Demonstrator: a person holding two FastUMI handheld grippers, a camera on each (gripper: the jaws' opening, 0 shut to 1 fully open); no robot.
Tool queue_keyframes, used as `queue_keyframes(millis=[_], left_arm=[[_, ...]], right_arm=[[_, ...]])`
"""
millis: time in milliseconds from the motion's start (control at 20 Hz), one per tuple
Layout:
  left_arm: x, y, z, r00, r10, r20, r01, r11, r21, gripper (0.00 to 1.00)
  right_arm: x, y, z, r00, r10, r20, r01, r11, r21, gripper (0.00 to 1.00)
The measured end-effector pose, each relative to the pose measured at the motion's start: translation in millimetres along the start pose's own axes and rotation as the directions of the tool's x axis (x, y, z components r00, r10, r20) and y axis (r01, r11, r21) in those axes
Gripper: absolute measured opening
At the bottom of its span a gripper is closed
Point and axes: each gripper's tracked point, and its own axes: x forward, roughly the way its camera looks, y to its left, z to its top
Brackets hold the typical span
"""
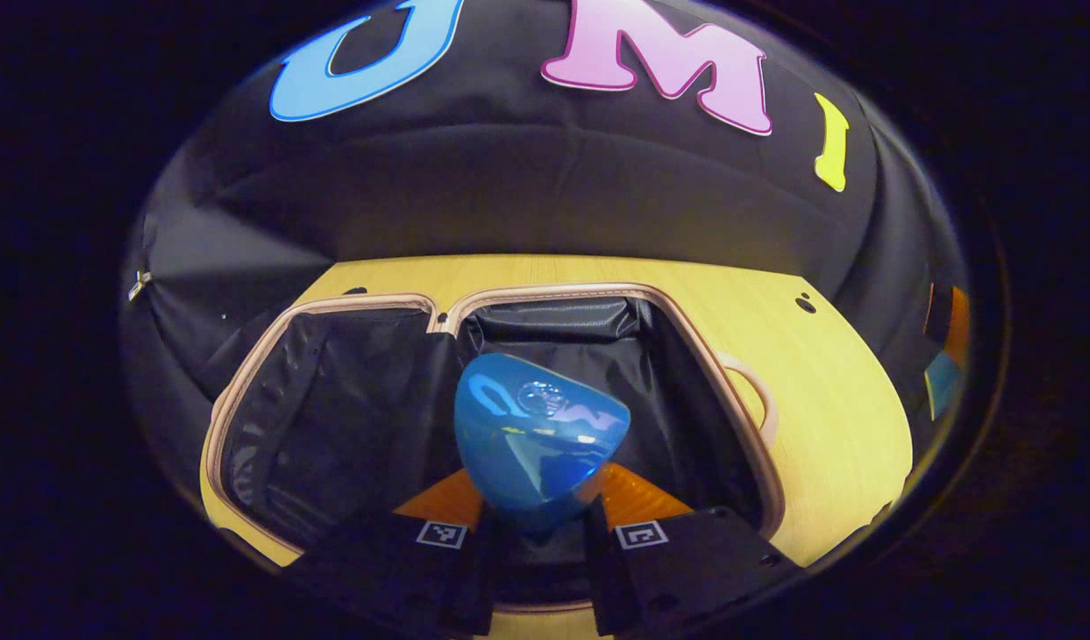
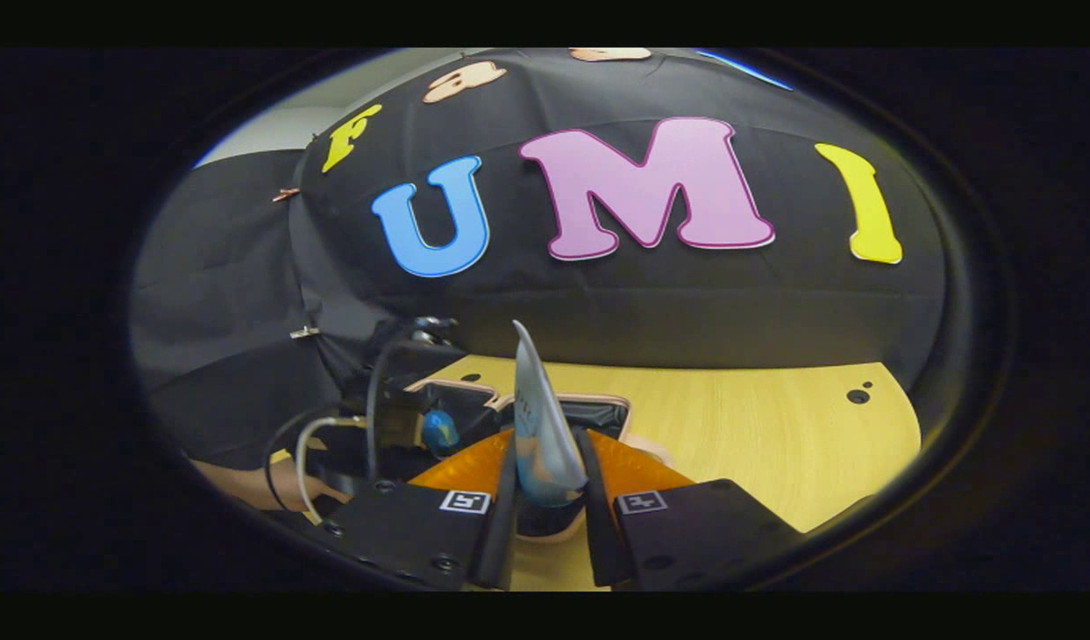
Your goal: First open the suitcase, pack the skin care products into it, and then close the suitcase.
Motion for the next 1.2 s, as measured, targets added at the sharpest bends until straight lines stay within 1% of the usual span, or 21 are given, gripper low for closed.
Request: queue_keyframes(millis=[50,100,150,200,350,400,450,500,650,750,800,850,900,950,1000,1050,1100,1150,1200], left_arm=[[7.2,-1.4,-4.7,0.999,-0.006,-0.037,0.006,1.000,0.001,0.46],[15.4,-3.7,-8.3,0.998,-0.013,-0.070,0.012,1.000,-0.001,0.43],[23.1,-6.5,-11.7,0.994,-0.021,-0.109,0.020,1.000,-0.007,0.49],[29.5,-7.0,-15.8,0.989,-0.027,-0.148,0.025,1.000,-0.013,0.43],[41.0,-5.7,-5.5,0.981,-0.024,-0.194,0.025,1.000,0.004,0.50],[47.7,-6.9,-3.4,0.975,-0.024,-0.219,0.026,1.000,0.004,0.46],[52.3,-6.9,0.6,0.971,-0.024,-0.237,0.024,1.000,-0.006,0.49],[58.3,-7.9,0.5,0.964,-0.032,-0.264,0.028,0.999,-0.019,0.46],[68.5,-8.6,-10.3,0.935,-0.052,-0.351,0.025,0.997,-0.080,0.46],[71.4,-8.9,-5.5,0.939,-0.055,-0.338,0.036,0.997,-0.062,0.47],[70.9,-7.1,-7.3,0.935,-0.045,-0.352,0.031,0.998,-0.046,0.46],[66.0,-4.5,-7.6,0.933,-0.031,-0.357,0.017,0.999,-0.042,0.46],[63.3,-3.1,-4.7,0.939,-0.026,-0.343,0.008,0.999,-0.052,0.48],[60.5,-0.6,3.6,0.954,-0.017,-0.299,-0.005,0.997,-0.072,0.55],[54.6,0.5,13.8,0.970,-0.020,-0.243,-0.005,0.995,-0.102,0.54],[40.5,4.1,25.9,0.983,-0.024,-0.182,0.000,0.992,-0.130,0.67],[24.1,11.1,36.0,0.993,-0.022,-0.119,0.003,0.988,-0.156,0.79],[4.5,24.5,44.2,0.998,0.002,-0.058,-0.012,0.983,-0.183,0.90],[-19.1,37.4,51.1,1.000,0.019,0.004,-0.018,0.979,-0.205,0.95]], right_arm=[[3.4,-1.0,2.1,1.000,0.001,-0.001,-0.001,1.000,0.001,0.37],[6.5,-2.6,1.8,1.000,0.002,-0.007,-0.002,1.000,0.002,0.36],[7.1,-5.6,1.8,1.000,0.001,-0.013,0.000,1.000,0.005,0.37],[8.3,-10.8,0.8,1.000,-0.004,-0.018,0.004,1.000,0.005,0.37],[6.8,-27.1,-6.8,0.999,-0.024,-0.049,0.024,1.000,0.001,0.36],[5.6,-32.2,-10.4,0.997,-0.032,-0.065,0.032,0.999,0.003,0.37],[3.7,-37.6,-13.3,0.996,-0.040,-0.078,0.041,0.999,0.007,0.36],[2.2,-43.0,-14.1,0.995,-0.050,-0.083,0.051,0.999,0.010,0.36],[-0.6,-54.7,-13.7,0.993,-0.075,-0.088,0.077,0.997,0.023,0.37],[1.4,-53.9,-18.3,0.991,-0.069,-0.114,0.074,0.997,0.037,0.37],[4.1,-50.8,-20.8,0.990,-0.060,-0.128,0.066,0.997,0.045,0.30],[6.7,-47.1,-22.7,0.989,-0.053,-0.138,0.059,0.997,0.043,0.30],[9.8,-43.8,-24.2,0.988,-0.048,-0.145,0.053,0.998,0.034,0.36],[13.1,-39.6,-26.0,0.987,-0.039,-0.154,0.043,0.999,0.027,0.36],[16.2,-34.6,-27.6,0.986,-0.026,-0.165,0.031,0.999,0.026,0.36],[20.3,-29.8,-32.0,0.984,-0.015,-0.179,0.019,1.000,0.024,0.36],[24.4,-26.0,-36.3,0.980,-0.009,-0.200,0.013,1.000,0.016,0.30],[23.5,-22.2,-39.1,0.976,-0.006,-0.218,0.006,1.000,-0.002,0.30],[25.7,-19.2,-39.3,0.975,-0.001,-0.222,-0.005,1.000,-0.024,0.37]])
